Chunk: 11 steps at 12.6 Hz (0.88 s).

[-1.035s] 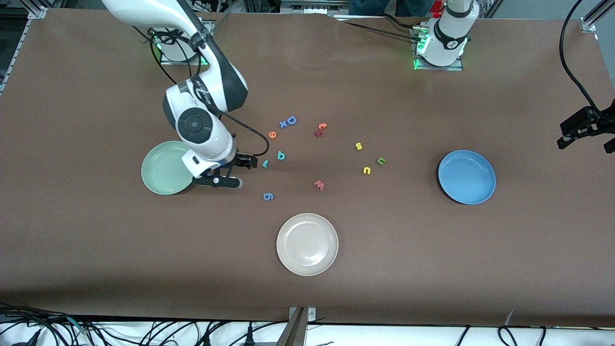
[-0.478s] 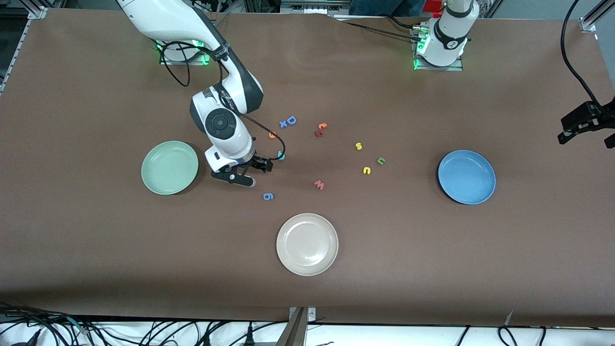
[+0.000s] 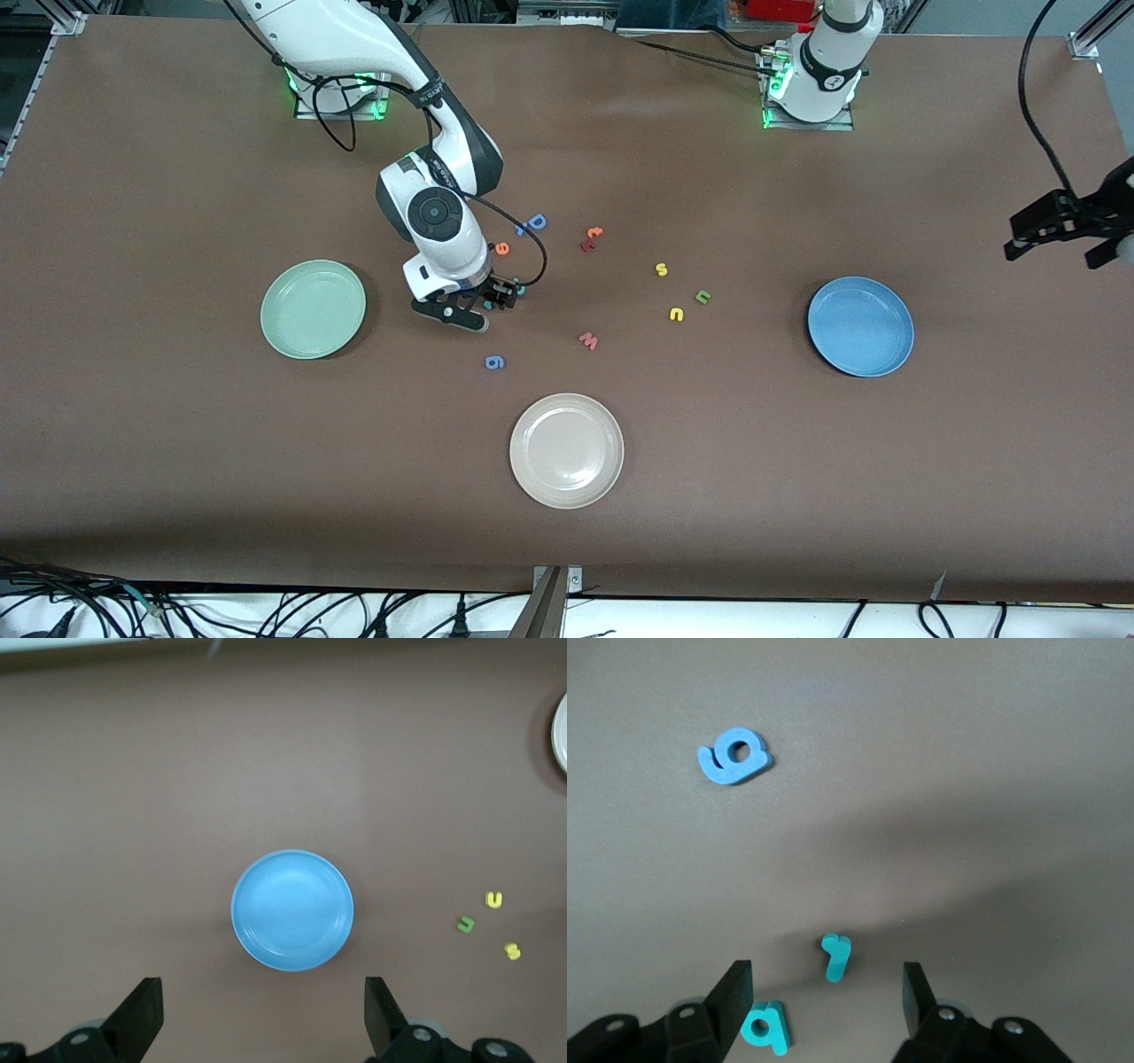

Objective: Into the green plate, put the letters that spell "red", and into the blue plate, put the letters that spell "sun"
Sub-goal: 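Reach the right gripper to the teal 7 and grasp it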

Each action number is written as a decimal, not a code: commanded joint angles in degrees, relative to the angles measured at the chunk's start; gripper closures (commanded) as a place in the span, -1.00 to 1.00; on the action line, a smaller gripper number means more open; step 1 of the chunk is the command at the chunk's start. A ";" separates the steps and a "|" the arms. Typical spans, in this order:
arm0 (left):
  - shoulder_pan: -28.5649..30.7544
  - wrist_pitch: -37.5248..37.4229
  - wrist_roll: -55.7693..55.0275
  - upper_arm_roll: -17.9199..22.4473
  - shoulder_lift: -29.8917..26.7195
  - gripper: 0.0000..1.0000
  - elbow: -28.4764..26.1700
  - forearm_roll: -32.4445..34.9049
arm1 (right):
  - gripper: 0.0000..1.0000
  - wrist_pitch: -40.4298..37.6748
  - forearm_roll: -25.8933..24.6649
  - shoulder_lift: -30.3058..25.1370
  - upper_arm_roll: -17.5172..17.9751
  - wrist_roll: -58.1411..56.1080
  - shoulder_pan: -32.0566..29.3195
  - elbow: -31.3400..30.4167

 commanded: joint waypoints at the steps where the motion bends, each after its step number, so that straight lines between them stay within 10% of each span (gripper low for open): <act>1: -1.24 1.15 0.08 0.04 -2.25 -1.00 -4.46 -1.10 | -0.54 5.72 -0.05 0.11 -0.71 0.85 0.90 -3.73; 11: -3.96 11.60 -1.68 -1.18 -3.13 -0.98 -19.84 -1.54 | -0.05 8.90 -0.22 1.52 -0.71 0.93 1.43 -4.62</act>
